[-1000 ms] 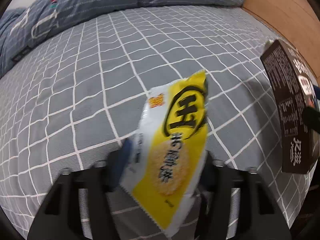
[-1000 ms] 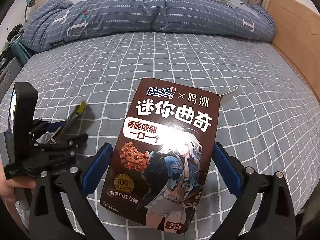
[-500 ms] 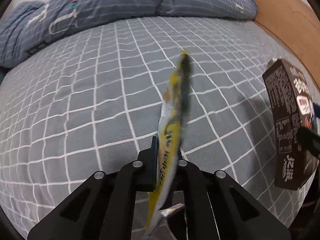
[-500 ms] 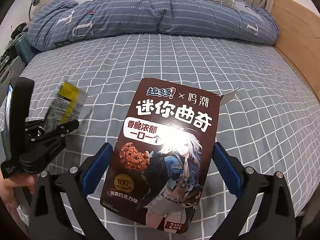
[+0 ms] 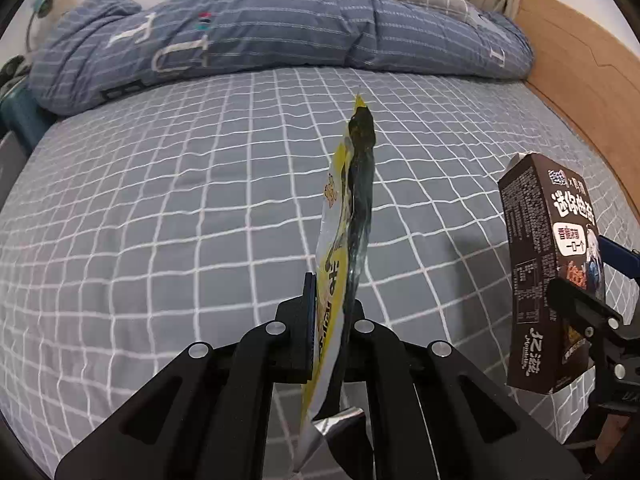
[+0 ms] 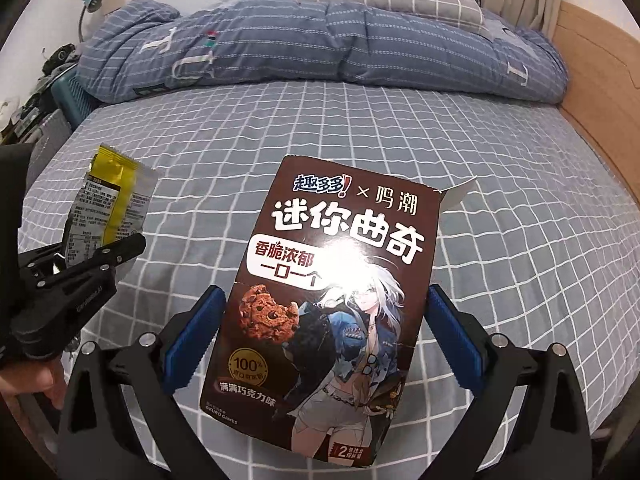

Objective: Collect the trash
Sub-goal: 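Lift the yellow wrapper and brown box and carry them over the bin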

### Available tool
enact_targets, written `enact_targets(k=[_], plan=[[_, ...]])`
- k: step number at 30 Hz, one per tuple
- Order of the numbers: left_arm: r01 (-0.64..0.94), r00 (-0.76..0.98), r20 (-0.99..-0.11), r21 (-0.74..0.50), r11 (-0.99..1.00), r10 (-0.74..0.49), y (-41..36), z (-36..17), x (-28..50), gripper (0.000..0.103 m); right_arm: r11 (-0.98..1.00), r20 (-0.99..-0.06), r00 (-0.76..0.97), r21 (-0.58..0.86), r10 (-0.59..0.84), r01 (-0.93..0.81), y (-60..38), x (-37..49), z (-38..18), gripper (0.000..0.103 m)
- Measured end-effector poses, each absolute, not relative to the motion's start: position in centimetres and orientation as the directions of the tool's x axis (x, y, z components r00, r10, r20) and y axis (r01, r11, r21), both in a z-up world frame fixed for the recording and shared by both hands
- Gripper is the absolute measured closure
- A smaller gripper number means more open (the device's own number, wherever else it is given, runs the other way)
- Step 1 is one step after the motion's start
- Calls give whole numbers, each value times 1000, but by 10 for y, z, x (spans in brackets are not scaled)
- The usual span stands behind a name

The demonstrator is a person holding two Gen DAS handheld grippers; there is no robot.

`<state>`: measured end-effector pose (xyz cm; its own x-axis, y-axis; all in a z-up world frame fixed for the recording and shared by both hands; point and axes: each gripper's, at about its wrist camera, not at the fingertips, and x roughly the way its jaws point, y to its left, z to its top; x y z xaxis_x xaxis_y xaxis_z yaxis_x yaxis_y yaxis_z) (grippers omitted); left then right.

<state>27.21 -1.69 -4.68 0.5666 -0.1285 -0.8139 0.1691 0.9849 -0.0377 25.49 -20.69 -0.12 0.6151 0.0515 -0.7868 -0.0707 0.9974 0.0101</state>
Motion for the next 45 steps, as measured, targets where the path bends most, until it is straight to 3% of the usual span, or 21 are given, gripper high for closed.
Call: enact_targets(k=[12,45], plan=[[58,594,-801,-45,997,-71,5,-46,219,100,994,-761,644,11,78,-108,-184,221,9,8],[65,622,-775,-84,994,-107,-16,-28,80,100,992,-741,662,45,113,-119,-183,106,17,8]])
